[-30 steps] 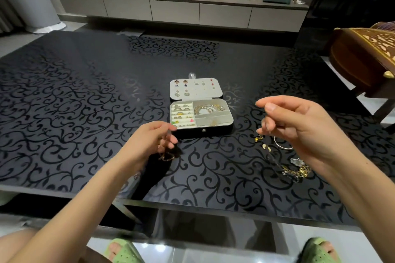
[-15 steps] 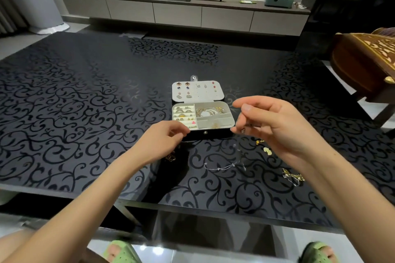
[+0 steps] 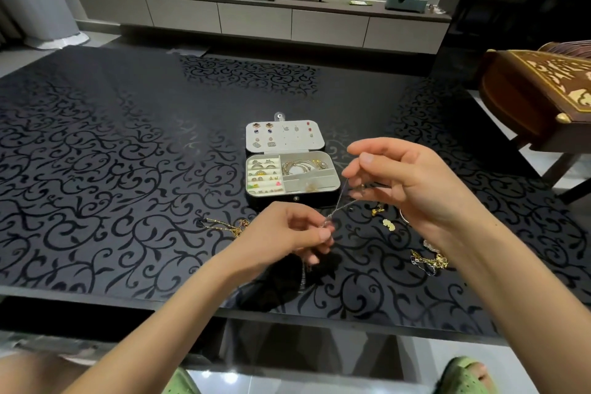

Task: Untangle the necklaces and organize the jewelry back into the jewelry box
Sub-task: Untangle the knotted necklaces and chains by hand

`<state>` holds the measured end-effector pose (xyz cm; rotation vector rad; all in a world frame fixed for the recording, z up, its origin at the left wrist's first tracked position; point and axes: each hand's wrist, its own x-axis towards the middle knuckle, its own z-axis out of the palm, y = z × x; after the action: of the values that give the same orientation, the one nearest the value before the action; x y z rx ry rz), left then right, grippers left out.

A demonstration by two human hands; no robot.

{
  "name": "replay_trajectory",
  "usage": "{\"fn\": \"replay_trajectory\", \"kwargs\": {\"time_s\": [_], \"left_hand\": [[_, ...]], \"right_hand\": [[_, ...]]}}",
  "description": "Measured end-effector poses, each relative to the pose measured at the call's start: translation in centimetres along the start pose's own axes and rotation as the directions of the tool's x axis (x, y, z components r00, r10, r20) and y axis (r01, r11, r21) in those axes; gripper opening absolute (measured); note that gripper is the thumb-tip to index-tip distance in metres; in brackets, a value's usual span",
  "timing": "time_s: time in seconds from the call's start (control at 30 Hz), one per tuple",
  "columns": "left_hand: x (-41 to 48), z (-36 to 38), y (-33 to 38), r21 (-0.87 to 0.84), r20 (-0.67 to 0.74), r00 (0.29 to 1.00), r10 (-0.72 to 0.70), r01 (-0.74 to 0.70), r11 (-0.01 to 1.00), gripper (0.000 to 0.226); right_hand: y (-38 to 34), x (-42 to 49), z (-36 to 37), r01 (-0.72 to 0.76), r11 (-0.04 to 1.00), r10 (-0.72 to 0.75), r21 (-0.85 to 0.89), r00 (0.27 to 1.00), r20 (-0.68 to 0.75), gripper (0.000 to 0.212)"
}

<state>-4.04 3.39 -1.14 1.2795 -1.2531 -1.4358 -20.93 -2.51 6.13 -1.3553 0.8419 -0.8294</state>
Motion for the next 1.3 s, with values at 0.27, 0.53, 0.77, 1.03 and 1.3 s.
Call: {"fn": "replay_trajectory", "kwargs": {"time_s": [0.27,0.53,0.77,1.03,1.3], "left_hand": [[-0.6,-1.2,-0.5,0.048,-0.032,0.996,-0.087,0.088,0.995,0.009],[-0.4,-0.9,-0.1,0.578,-0.282,0.955,0.088,0.096,0.81,0.007],[-0.9,-0.4,-1.6,0.807,-0.223,0.964,0.144,0.1,0.582,0.005],[-2.0,-0.2,-3.2,0.82,-0.173,0.947,0.271,-0.014,0.572,0.011],[-2.0,-0.4,-3.4,0.481,-0.291,0.95,0.114,0.042,0.876,0.024]], "right_hand": [[1.7,0.1,-1.4,-0.073,0.991,0.08,0.113,0.995,-0.065,0.021],[4.1,-1.1,-1.6,-0.147,0.976,0.155,0.163,0.987,-0.042,0.022],[8.3,-1.7,-1.0,-0.188,0.934,0.153,-0.304,0.979,-0.137,0.02],[10.0,-2.7,-0.6,-0.037,0.513,-0.152,-0.858,0.979,-0.133,0.014],[11.1,-2.7,2.3,0.211,0.334,-0.269,-0.919,0.955,0.122,0.022]]}}
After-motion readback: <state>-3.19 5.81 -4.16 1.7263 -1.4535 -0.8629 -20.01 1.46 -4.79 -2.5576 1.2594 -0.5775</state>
